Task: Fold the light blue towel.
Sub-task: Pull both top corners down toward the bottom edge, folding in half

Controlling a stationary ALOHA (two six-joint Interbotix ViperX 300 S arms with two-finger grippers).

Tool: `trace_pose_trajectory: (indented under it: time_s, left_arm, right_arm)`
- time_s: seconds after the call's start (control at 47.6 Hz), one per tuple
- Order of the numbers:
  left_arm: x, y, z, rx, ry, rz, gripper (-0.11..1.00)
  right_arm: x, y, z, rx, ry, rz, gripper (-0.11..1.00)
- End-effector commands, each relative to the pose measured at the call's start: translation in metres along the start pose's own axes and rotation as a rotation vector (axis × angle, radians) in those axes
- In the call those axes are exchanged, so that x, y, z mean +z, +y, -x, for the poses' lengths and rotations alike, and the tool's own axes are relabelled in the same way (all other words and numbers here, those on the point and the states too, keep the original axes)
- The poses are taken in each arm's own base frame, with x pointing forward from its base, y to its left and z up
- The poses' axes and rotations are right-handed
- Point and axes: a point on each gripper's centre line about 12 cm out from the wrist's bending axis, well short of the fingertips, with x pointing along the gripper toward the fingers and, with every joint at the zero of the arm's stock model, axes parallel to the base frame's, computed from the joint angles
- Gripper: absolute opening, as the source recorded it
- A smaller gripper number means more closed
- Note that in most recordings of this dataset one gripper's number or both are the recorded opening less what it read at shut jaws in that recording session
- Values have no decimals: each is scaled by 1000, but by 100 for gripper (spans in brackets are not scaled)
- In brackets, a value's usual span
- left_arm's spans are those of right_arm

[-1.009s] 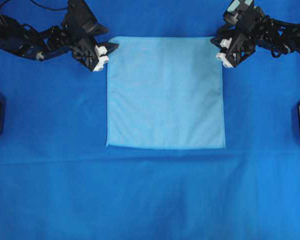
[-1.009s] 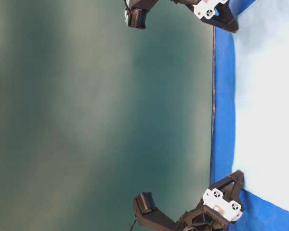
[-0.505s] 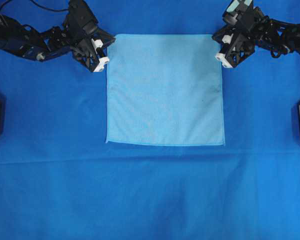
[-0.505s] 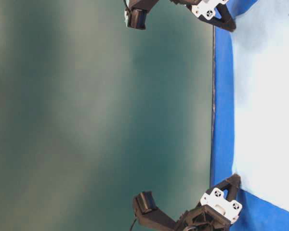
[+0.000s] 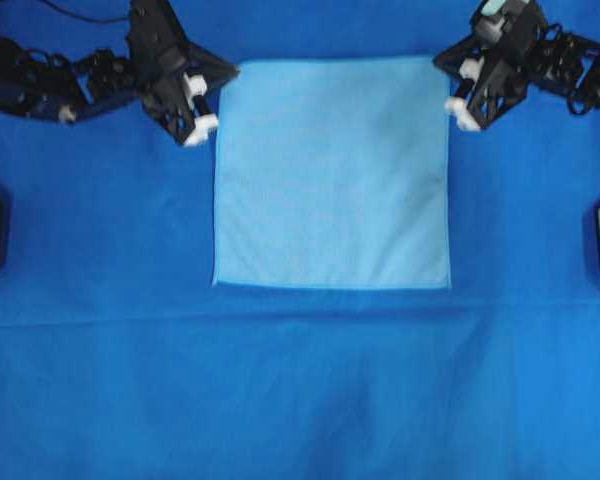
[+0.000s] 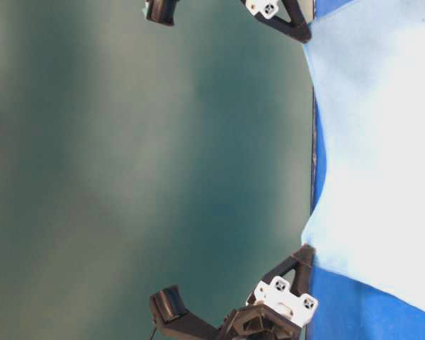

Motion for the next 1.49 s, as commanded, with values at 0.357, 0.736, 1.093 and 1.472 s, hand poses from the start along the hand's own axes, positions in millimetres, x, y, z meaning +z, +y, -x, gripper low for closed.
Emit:
trace_pose_trajectory:
  time_s: [0.357, 0.736, 1.093, 1.472]
  left_arm:
    - [-6, -47, 34, -122, -31, -98, 2]
    - [-24, -125, 60, -348, -14, -200, 2]
    - [-38, -172, 83, -495, 15, -200, 2]
    - [-40, -179, 84, -511, 41, -196, 2]
  right_arm:
    - [-4, 42, 24, 109, -3, -3, 2]
    - [-36, 110, 62, 316, 88, -62, 2]
    - [-54, 162, 83, 476, 162, -62, 2]
    - [-61, 171, 81, 473, 223, -54, 2]
